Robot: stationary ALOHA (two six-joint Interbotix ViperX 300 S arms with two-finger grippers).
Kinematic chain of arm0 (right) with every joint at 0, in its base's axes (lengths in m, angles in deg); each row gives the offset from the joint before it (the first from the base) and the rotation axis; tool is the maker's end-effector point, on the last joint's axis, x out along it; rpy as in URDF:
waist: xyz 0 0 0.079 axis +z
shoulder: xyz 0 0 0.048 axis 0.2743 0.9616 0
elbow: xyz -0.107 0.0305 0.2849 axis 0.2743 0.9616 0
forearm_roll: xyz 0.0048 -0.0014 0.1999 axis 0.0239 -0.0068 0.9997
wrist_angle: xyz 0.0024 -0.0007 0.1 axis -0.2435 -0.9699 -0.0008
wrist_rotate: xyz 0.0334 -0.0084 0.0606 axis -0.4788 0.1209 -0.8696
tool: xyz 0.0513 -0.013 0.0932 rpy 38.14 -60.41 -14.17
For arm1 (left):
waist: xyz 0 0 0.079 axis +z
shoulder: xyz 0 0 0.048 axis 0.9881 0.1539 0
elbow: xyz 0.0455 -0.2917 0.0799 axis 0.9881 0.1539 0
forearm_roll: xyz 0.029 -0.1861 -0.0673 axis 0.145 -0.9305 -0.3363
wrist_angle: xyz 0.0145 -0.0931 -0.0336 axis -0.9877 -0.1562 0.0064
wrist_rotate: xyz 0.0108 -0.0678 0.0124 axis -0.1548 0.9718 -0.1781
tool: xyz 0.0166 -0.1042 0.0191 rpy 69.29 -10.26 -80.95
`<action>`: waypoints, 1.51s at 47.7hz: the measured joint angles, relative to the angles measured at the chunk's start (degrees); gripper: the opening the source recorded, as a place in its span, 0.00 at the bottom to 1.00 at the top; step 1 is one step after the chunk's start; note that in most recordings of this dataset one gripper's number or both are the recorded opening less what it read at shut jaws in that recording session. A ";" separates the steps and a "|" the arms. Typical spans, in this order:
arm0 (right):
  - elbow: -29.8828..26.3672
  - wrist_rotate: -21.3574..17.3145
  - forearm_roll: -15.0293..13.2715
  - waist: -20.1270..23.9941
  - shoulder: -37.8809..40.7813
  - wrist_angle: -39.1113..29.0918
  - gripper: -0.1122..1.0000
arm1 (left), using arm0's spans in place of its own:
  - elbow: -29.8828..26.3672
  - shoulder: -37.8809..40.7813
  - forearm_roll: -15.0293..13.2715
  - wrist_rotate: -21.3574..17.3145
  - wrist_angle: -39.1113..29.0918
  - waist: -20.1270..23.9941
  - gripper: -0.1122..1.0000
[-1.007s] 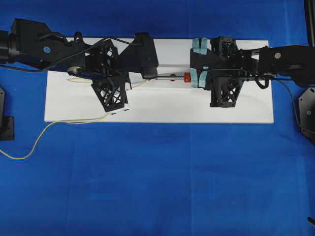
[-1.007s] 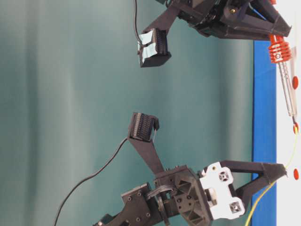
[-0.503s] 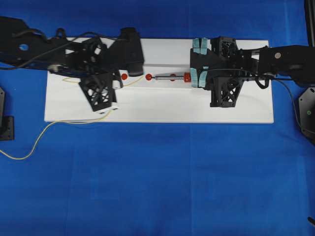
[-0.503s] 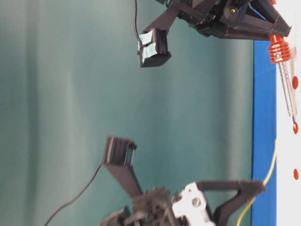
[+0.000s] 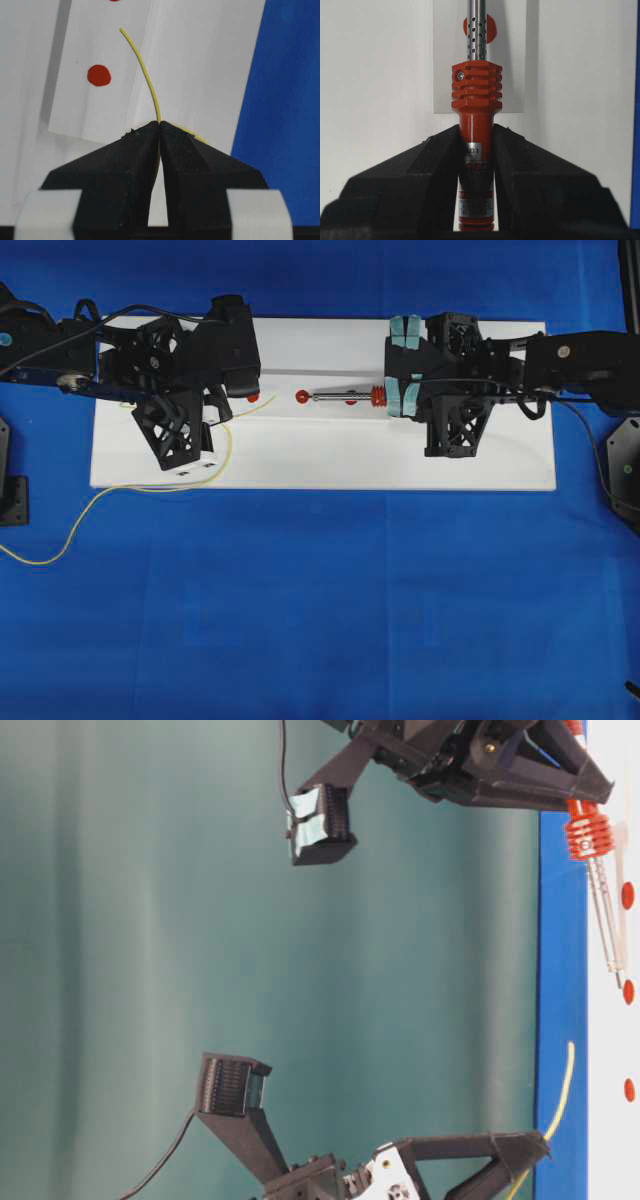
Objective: Touch the tip of the soldering iron to the tip of the solder at the mark.
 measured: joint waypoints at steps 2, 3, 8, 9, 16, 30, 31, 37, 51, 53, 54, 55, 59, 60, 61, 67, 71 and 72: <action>0.00 0.00 -0.09 0.00 -0.88 0.00 0.15 | 0.00 0.00 0.00 0.00 0.09 0.00 0.11; 0.00 0.00 -0.09 0.00 -1.41 0.09 0.15 | 0.00 0.00 0.00 0.00 0.09 0.00 0.11; 1.14 0.00 0.00 -0.09 -5.01 0.00 0.16 | 0.09 0.00 0.00 0.00 0.18 0.00 0.11; 1.49 0.00 0.00 0.00 -5.80 0.00 0.15 | 0.18 0.00 0.00 0.00 0.18 0.00 0.11; 5.01 0.00 0.00 -0.09 -10.81 0.00 0.15 | 0.18 0.00 0.00 0.00 0.18 0.00 0.11; 8.17 -0.97 0.00 -0.44 -15.12 -0.70 0.15 | -0.26 0.18 0.00 0.26 0.70 0.00 0.11; 8.26 -0.97 0.00 -0.53 -15.21 -0.88 0.16 | -0.53 0.44 0.00 0.35 0.88 -0.09 0.11; 8.44 -1.05 0.00 -1.23 -15.47 -1.76 0.15 | -3.52 3.08 0.00 0.18 1.93 -0.26 0.11; 9.40 -0.97 -0.35 -2.37 -16.44 -2.29 0.16 | -13.97 12.66 0.00 -0.62 0.26 -0.79 0.11; 9.49 -0.97 -0.44 -2.37 -16.44 -2.29 0.15 | -15.03 13.80 0.00 -0.35 0.09 -0.70 0.11; 9.58 -1.05 -0.44 -2.37 -16.52 -2.29 0.15 | -15.64 14.33 0.00 -0.35 -0.09 -0.79 0.11; 9.58 -0.97 -0.53 -2.37 -16.52 -2.29 0.16 | -16.17 14.94 0.00 -0.35 -0.18 -0.70 0.11; 9.58 -0.97 -0.53 -2.37 -16.52 -2.29 0.16 | -17.67 16.96 0.00 -0.18 -0.44 -0.62 0.11; 9.58 -1.05 -0.53 -2.37 -16.52 -2.29 0.15 | -17.84 17.31 0.00 -0.26 -0.53 -0.62 0.11; 9.67 -0.97 -0.53 -2.37 -16.61 -2.29 0.16 | -18.02 17.75 0.00 -0.35 -0.53 -0.53 0.11; 9.84 -0.97 -0.53 -2.37 -16.61 -2.29 0.15 | -18.63 19.34 0.00 -0.18 -0.62 0.00 0.11; 9.93 -0.97 -0.53 -2.37 -16.52 -2.29 0.15 | -18.63 19.60 0.00 -0.09 -0.70 0.09 0.11; 9.93 -1.05 -0.53 -2.37 -16.61 -2.29 0.16 | -18.63 19.51 0.09 -0.09 -0.79 0.09 0.11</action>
